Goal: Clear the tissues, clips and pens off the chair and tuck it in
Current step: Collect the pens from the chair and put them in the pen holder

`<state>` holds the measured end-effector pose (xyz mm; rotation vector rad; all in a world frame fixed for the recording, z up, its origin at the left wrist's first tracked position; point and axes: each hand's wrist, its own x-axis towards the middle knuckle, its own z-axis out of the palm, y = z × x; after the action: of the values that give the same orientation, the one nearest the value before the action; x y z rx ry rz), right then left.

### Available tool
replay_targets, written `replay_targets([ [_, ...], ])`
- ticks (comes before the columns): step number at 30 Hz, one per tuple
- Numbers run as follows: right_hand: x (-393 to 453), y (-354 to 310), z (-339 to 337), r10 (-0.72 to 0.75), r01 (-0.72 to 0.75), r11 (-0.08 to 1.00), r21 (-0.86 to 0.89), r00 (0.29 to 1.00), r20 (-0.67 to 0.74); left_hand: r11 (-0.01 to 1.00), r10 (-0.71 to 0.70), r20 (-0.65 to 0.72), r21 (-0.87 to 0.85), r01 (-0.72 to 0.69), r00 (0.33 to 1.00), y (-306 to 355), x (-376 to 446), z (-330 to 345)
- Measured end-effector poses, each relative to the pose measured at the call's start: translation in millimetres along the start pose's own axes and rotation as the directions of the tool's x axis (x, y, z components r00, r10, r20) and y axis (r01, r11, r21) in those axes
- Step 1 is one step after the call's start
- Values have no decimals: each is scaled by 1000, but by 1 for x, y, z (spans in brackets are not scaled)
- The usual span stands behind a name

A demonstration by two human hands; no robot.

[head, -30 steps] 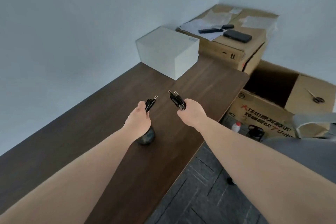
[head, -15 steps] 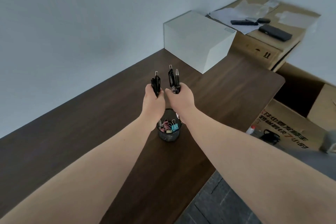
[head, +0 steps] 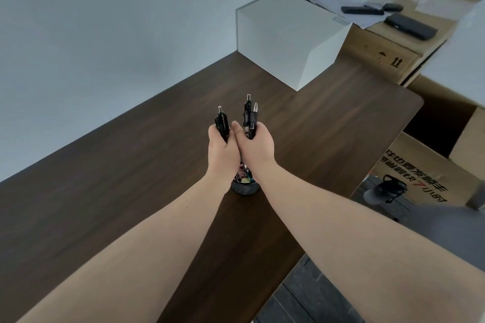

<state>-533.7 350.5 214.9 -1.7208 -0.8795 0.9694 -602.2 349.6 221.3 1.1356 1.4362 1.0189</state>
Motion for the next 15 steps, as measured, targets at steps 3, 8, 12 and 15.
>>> replay_targets([
  [3, -2, 3, 0, -16, 15, 1000, -21, 1000, -8, 999, -2, -5, 36, 3, 1000, -1, -2, -1],
  [8, -4, 5, -9, -76, 76, 992, -99, 997, 3, 988, -4, 53, 153, -4, 999, -3, -2, -2],
  [12, -7, 3, -16, -110, 114, 978, -172, 993, 36, 976, -4, 77, 216, -13, 997, -1, -7, -4],
  [15, -11, 2, -23, -134, 147, 963, -224, 988, 73, 959, 6, 115, 281, -38, 993, 0, -7, -6],
])
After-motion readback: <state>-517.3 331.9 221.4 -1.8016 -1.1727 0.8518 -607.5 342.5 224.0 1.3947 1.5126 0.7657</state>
